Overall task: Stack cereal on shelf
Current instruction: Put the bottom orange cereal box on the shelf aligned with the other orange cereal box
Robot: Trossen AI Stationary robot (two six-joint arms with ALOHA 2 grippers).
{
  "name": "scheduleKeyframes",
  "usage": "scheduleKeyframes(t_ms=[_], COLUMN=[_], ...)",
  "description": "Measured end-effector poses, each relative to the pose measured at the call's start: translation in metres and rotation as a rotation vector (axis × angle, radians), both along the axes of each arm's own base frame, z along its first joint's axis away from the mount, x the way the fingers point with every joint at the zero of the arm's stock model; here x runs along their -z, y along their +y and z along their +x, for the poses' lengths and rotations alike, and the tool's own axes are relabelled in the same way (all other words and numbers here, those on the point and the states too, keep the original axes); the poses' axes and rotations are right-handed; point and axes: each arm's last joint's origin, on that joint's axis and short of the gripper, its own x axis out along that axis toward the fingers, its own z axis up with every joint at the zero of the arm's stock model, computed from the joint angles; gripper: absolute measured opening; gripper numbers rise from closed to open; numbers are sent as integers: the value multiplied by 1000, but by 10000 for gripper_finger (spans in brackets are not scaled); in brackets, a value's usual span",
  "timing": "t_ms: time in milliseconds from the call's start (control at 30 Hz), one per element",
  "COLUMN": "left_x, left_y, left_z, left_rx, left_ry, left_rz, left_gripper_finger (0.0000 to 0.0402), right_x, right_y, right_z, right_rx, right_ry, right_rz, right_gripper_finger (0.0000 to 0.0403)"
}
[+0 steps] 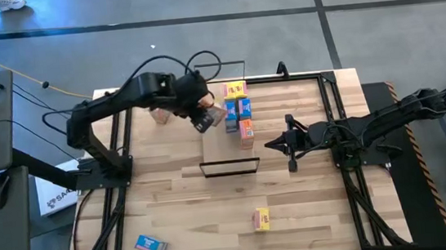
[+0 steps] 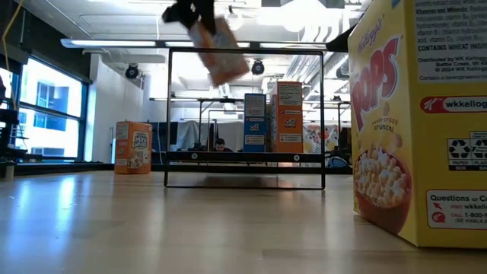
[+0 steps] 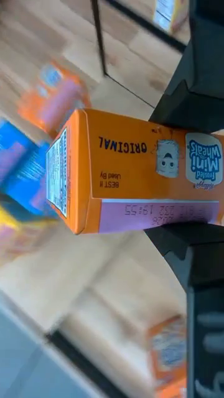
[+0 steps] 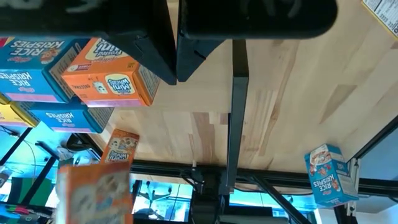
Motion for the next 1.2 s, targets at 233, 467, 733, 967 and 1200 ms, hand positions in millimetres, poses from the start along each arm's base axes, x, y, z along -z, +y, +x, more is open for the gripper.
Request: scheduleKeyframes(t_ms=[233,467,733,967,1200], left_x=[43,64,66,105,113], left_y=[8,5,6,5,5], left_z=[5,13,13,6,9], left_rx=[-10,4,-48,-182,-220], left_ry=[103,83,77,182,145], left_rz=[-143,-190,-208,-268,-309], left_gripper_finger=[167,168,168,168,169], right_x=[2,2,2,2,2], right_y=[1,1,1,1,1], right_z=[-1,-1,-1,-1,-1], right_rx=[-21,-38,-37,-35,-37], right_ry=[24,23,22,21,21], right_rz=[3,17,19,25,26], right_gripper_finger=[0,0,0,0,0])
